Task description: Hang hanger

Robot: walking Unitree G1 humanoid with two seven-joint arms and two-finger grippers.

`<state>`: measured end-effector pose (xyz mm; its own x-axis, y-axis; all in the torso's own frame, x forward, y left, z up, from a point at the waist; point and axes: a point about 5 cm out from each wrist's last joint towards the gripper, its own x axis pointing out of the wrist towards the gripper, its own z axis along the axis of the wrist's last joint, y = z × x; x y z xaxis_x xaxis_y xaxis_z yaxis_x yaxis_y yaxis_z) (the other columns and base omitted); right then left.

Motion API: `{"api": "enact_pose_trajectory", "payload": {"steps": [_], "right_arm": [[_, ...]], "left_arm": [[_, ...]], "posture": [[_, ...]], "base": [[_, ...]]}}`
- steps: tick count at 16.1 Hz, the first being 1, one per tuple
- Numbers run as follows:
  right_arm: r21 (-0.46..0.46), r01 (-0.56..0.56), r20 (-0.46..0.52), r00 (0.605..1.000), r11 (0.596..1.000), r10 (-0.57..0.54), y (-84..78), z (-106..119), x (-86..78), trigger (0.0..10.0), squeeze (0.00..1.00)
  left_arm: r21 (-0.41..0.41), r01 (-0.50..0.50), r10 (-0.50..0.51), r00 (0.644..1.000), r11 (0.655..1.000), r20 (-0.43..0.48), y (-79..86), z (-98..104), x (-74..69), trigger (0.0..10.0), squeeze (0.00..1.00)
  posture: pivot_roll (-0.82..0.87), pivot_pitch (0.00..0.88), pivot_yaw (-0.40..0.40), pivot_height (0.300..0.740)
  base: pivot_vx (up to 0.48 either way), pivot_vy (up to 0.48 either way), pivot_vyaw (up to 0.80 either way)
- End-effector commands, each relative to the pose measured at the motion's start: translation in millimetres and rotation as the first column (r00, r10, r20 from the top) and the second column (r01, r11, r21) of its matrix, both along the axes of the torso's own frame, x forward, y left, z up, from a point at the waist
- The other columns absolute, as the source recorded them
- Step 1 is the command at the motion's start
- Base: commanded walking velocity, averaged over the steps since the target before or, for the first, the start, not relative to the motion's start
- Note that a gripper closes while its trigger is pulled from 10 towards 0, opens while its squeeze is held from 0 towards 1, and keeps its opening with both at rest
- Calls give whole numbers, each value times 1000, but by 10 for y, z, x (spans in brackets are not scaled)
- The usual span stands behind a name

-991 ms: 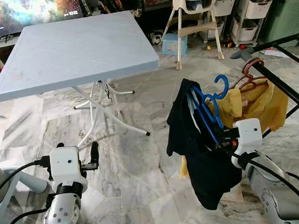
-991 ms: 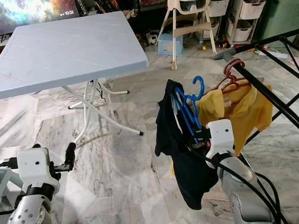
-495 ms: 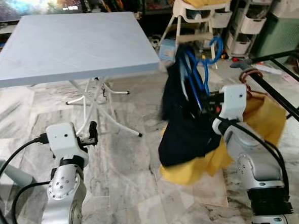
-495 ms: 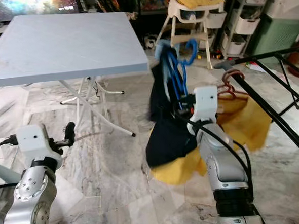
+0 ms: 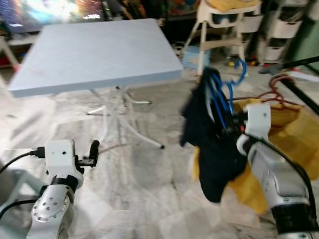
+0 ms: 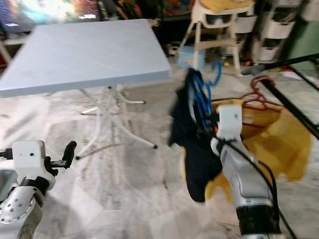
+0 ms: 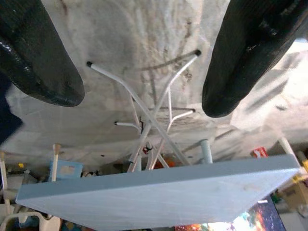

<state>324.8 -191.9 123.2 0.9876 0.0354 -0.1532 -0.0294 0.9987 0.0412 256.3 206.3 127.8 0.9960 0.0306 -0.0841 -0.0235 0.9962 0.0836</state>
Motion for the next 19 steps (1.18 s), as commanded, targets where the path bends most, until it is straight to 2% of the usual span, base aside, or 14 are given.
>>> {"api": "enact_pose_trajectory", "payload": {"steps": [1,3,4,6,7,8,9,10,12,14,15,16,17,19], "right_arm": [[6,45,29,999,999,-45,-42,-5,-20,10000,0],[38,31,65,997,999,-33,20,-22,-45,10000,0],[20,36,73,997,999,-37,21,-21,-45,10000,0],[-4,27,78,997,1000,-27,-10,25,-46,10000,0],[-33,23,99,995,999,-20,-168,105,-71,10000,0],[-48,23,103,995,999,-18,-234,131,-89,10000,0],[-112,12,88,996,994,-2,-430,167,-243,10000,0],[-147,-5,76,997,989,16,-535,171,-415,10000,0],[-158,-4,70,997,987,15,-582,195,-531,10000,0],[-143,-10,89,996,990,23,-509,247,-502,10000,0],[-109,-30,95,995,994,40,-390,265,-466,10000,0],[-90,-100,110,988,991,110,-173,289,-426,10000,0],[-80,-130,118,983,988,139,-91,308,-421,10000,0],[-87,-155,123,979,984,165,7,366,-339,10000,0]], "left_arm": [[-4,-1,1,1000,1000,10,-6,35,-15,10000,0],[18,-14,13,999,1000,36,-36,8,-11,10000,0],[29,-15,13,999,999,45,-47,-4,-11,10000,0],[-15,-58,59,997,998,46,-55,-20,-23,10000,0],[-19,-74,75,995,997,58,-64,-3,-81,10000,0],[-26,-83,84,995,996,60,-57,-2,-113,10000,0],[17,-78,77,994,997,73,-60,1,-279,10000,0],[15,-97,96,994,995,46,-59,-70,-443,10000,0],[-46,-181,180,983,982,-32,-2,-224,-601,10000,0],[-54,-165,163,986,985,-41,-67,-248,-625,10000,0],[-69,-117,116,993,991,-23,-166,-198,-570,10000,0],[-82,24,-24,1000,996,3,-339,-119,-480,10000,0],[-75,84,-83,996,994,11,-399,-90,-452,10000,0],[-104,99,-98,995,990,13,-374,-40,-341,10000,0]], "posture": [[93,0,62,740],[88,0,76,740],[83,0,70,740],[82,0,54,740],[76,0,18,740],[74,0,7,740],[64,0,-13,740],[52,0,-28,740],[31,24,-41,740],[25,35,-47,740],[26,46,-52,740],[24,46,-55,740],[22,46,-56,740],[21,47,-59,740]], "base": [[0,0,0],[0,0,0],[0,0,0],[0,0,0],[0,0,0],[0,0,0],[0,0,0],[0,0,0],[0,0,0],[0,0,0],[0,0,0],[0,0,0],[0,0,0],[0,0,0]]}}
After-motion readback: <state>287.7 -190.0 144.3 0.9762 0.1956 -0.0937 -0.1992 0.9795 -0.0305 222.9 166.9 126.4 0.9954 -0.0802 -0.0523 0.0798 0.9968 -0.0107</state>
